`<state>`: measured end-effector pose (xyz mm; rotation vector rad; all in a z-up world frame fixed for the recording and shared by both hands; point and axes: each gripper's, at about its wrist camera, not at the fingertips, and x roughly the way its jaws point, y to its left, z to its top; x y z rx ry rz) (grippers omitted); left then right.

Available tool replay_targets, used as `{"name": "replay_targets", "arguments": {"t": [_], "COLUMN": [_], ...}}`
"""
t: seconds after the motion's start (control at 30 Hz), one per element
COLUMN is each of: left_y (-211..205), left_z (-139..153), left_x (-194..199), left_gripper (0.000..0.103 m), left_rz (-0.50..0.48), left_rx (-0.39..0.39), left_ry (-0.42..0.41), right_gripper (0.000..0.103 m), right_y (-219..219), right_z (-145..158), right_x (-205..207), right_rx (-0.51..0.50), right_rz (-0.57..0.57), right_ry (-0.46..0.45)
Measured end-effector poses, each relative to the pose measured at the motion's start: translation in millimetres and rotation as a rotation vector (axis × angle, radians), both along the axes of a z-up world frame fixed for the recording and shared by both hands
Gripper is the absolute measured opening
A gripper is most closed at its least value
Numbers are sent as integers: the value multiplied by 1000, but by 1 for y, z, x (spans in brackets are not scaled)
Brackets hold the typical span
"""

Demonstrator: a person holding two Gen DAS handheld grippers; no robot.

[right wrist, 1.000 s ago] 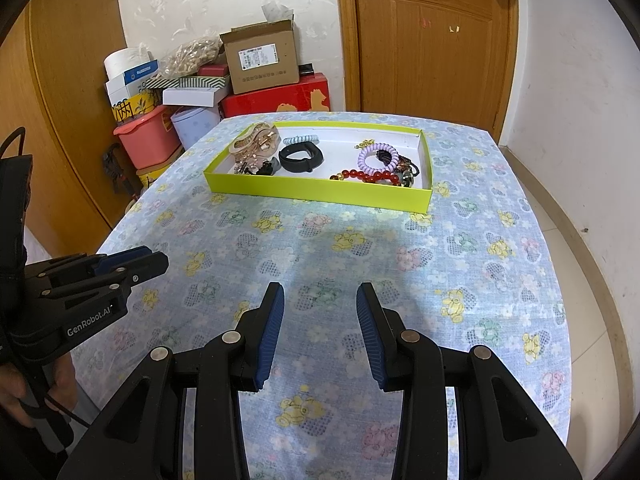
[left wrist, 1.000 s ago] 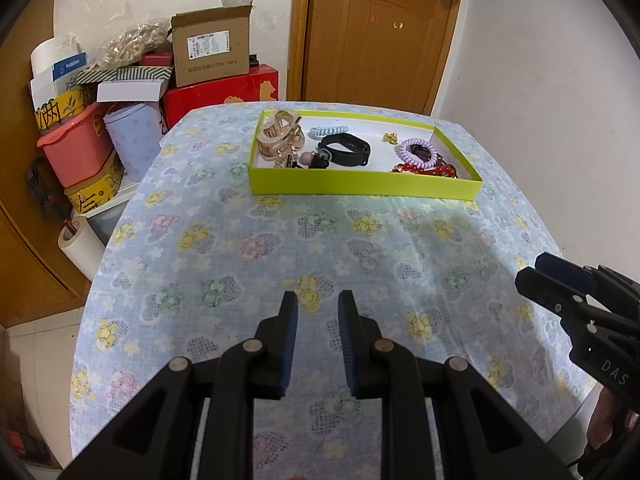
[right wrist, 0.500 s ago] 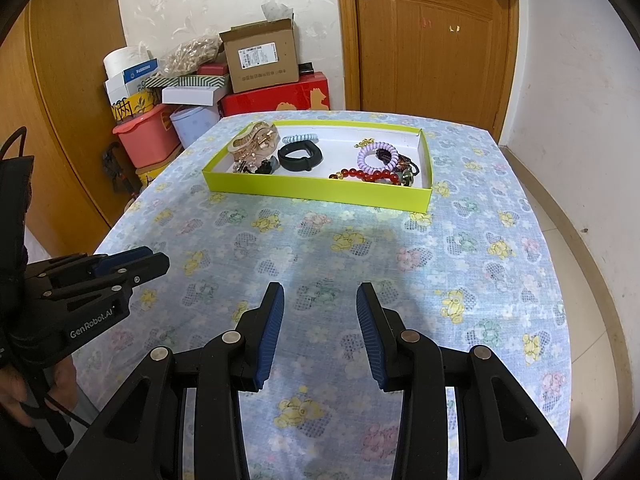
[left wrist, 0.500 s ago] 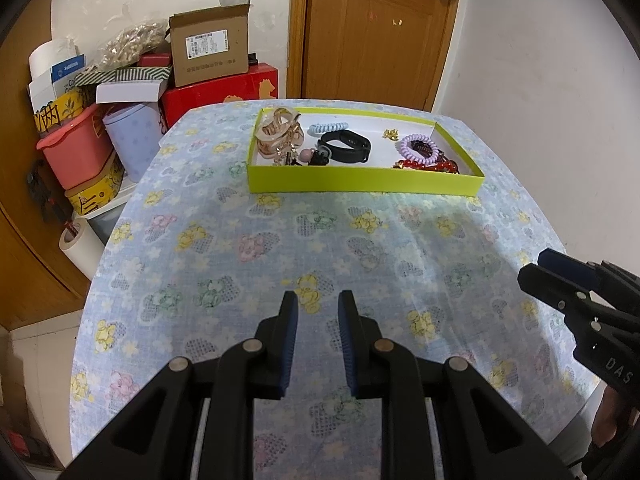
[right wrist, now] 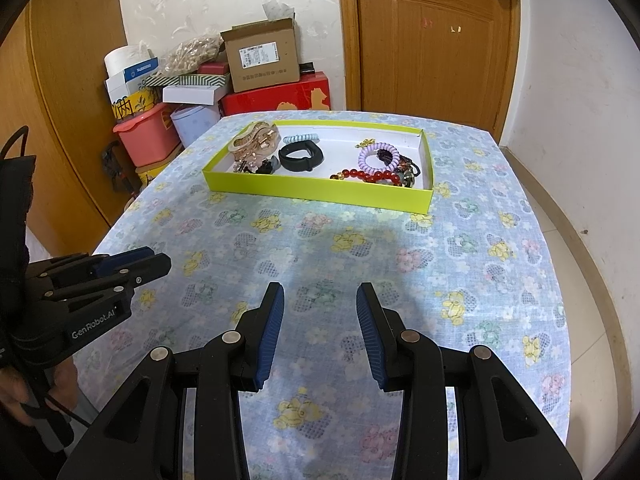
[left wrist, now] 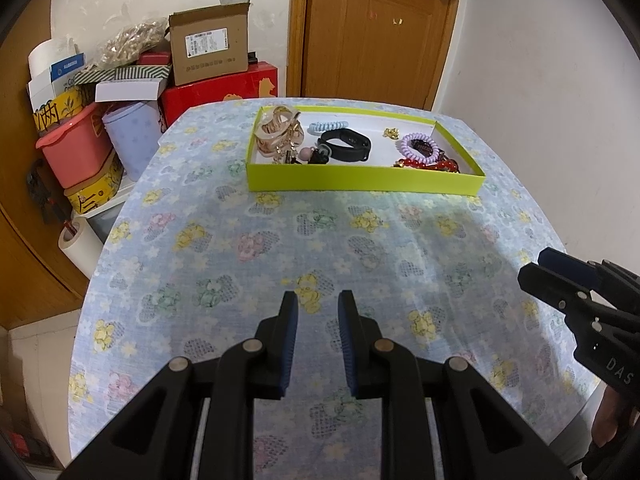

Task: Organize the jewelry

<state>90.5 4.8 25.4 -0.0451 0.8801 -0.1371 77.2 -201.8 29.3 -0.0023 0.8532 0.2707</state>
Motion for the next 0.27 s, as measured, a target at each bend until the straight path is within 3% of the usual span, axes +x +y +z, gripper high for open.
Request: {"name": "replay_targets", "arguments": {"t": [0.27], "left_y": [2], "left_z": [0], "left_x": [1], "left_gripper": [22], "left_rz": [17], "left_rx": [-5], "left_ry": [-13], "right_gripper": [39], "right_y": [-2], "right_z": [-2], "right_x": [3], "right_rx": [0], "right_rz": [-3], "right_ry": [3]}}
